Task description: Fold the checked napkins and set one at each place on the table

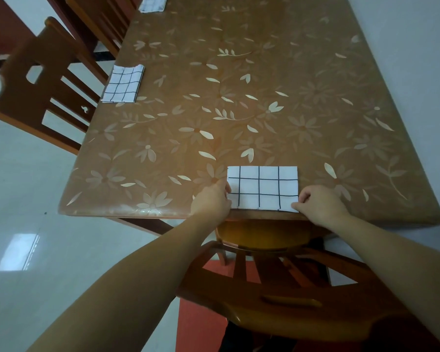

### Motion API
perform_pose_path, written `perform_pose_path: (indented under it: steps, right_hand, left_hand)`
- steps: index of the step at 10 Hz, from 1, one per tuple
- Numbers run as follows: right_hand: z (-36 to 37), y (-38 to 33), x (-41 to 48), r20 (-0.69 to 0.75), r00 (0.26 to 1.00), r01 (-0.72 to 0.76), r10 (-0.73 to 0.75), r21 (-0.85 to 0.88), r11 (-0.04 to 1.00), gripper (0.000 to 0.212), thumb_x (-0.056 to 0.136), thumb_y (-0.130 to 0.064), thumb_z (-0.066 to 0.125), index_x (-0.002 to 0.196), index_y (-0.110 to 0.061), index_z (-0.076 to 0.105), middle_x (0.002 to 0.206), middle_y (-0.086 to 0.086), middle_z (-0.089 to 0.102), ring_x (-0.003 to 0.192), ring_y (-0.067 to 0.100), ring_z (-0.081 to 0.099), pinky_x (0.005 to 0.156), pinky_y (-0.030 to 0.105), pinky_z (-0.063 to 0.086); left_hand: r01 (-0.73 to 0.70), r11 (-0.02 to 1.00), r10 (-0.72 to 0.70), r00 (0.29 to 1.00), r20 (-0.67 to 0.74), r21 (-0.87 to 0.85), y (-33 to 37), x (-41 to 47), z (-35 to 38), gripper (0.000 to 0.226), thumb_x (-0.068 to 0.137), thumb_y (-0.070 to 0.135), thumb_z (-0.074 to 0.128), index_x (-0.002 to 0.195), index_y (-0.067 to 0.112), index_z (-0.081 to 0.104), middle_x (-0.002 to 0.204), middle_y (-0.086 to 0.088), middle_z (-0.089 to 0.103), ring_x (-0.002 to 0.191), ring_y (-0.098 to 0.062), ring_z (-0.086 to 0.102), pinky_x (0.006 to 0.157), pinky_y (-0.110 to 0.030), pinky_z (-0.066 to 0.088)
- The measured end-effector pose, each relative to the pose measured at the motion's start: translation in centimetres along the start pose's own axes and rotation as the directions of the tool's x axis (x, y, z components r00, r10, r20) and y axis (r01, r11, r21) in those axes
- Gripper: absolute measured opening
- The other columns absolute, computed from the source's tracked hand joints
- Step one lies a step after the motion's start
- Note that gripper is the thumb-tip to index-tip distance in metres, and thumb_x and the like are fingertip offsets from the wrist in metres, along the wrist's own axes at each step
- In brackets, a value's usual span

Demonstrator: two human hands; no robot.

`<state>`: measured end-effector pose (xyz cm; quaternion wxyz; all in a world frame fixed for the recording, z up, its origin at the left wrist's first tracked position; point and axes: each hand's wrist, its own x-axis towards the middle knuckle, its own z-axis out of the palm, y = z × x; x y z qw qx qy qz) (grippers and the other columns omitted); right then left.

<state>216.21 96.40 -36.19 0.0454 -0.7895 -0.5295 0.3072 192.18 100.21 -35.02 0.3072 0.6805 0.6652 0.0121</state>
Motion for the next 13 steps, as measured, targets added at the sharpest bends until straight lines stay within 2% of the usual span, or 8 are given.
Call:
perform_pose_path:
  steps: [1,2,3,5,6,9,11,13]
  right_hand:
    - [-0.2,-0.3,-0.9,-0.092,0.991,0.082,-0.100,-0.182,0.980,0.028,0.084,-0.035,0.067,0.100,-0.019,0.050,0.100,0.000,0.054,0.088,0.020,0.055,0.066,0.034,0.047]
    - [-0.1,-0.5,-1.5,-0.109,0.939,0.245,-0.327,-0.456,0.855,0.052,0.086,-0.034,0.057,0.134,-0.021,0.042,0.135,0.005,0.040,0.122,0.026,0.041,0.090,0.039,0.044]
    - [0.4,-1.7,-1.3,-0.028,0.920,0.329,-0.391,-0.486,0.810,0.063,0.092,-0.032,0.044,0.151,-0.020,0.025,0.159,0.003,0.018,0.145,0.023,0.016,0.109,0.042,0.027]
    - [3.1,-3.1,0.2,0.080,0.933,0.341,-0.352,-0.517,0.785,0.072,0.090,-0.046,0.011,0.155,-0.016,0.006,0.164,0.001,0.000,0.150,0.017,0.002,0.120,0.045,0.011]
    - [2.8,-1.7,0.5,0.075,0.953,0.293,-0.295,-0.488,0.822,0.077,0.087,-0.048,0.011,0.155,-0.015,-0.001,0.164,0.001,-0.007,0.150,0.014,-0.004,0.120,0.048,0.005]
    - [0.7,-0.3,-0.5,0.072,0.985,0.174,-0.158,-0.467,0.867,0.071,0.095,-0.043,0.024,0.155,-0.017,-0.005,0.163,-0.001,-0.010,0.150,0.017,-0.006,0.119,0.051,0.002]
    - [-4.1,-2.5,-2.5,-0.067,0.990,0.081,-0.121,-0.429,0.900,0.071,0.096,-0.040,0.035,0.155,-0.014,0.004,0.164,0.001,0.002,0.150,0.020,0.004,0.120,0.046,0.012]
    - [-10.0,-5.6,-5.8,-0.196,0.971,0.049,-0.137,-0.395,0.917,0.064,0.094,-0.041,0.043,0.151,-0.018,0.023,0.156,0.003,0.027,0.141,0.024,0.029,0.112,0.046,0.027]
  left_hand:
    - [-0.127,0.965,0.120,0.992,0.042,0.229,0.3,-0.4,-0.3,0.025,0.097,0.016,0.051,0.121,0.022,0.053,0.114,-0.005,0.059,0.095,-0.022,0.055,0.077,-0.030,0.048]
    - [-0.258,0.888,0.271,0.962,0.020,0.380,0.8,0.0,-0.3,0.036,0.091,0.021,0.054,0.126,0.025,0.050,0.131,-0.003,0.051,0.120,-0.026,0.046,0.097,-0.040,0.042]
    - [-0.414,0.793,0.427,0.901,0.076,0.447,2.4,1.2,0.4,0.055,0.090,0.030,0.054,0.142,0.026,0.037,0.148,-0.003,0.035,0.140,-0.025,0.025,0.113,-0.046,0.025]
    - [-0.476,0.761,0.387,0.879,0.280,0.441,3.5,2.7,2.7,0.078,0.096,0.050,0.035,0.156,0.014,0.000,0.164,-0.006,-0.007,0.150,-0.024,-0.010,0.121,-0.047,-0.001]
    - [-0.465,0.736,0.349,0.883,0.313,0.492,2.5,3.1,2.5,0.078,0.096,0.046,0.031,0.155,0.013,-0.009,0.163,-0.005,-0.016,0.149,-0.021,-0.016,0.121,-0.047,-0.004]
    - [-0.459,0.765,0.365,0.887,0.282,0.452,-0.1,2.6,0.5,0.081,0.095,0.049,0.035,0.155,0.015,-0.007,0.164,-0.003,-0.012,0.150,-0.016,-0.014,0.121,-0.046,-0.007]
    - [-0.356,0.832,0.313,0.934,0.170,0.425,0.7,2.2,-3.8,0.077,0.095,0.051,0.035,0.156,0.020,0.001,0.164,-0.004,-0.006,0.151,-0.022,-0.007,0.122,-0.048,0.002]
    - [-0.333,0.881,0.335,0.941,0.055,0.337,3.2,0.6,-11.0,0.070,0.095,0.052,0.035,0.155,0.023,0.015,0.159,-0.003,0.027,0.143,-0.027,0.029,0.114,-0.050,0.026]
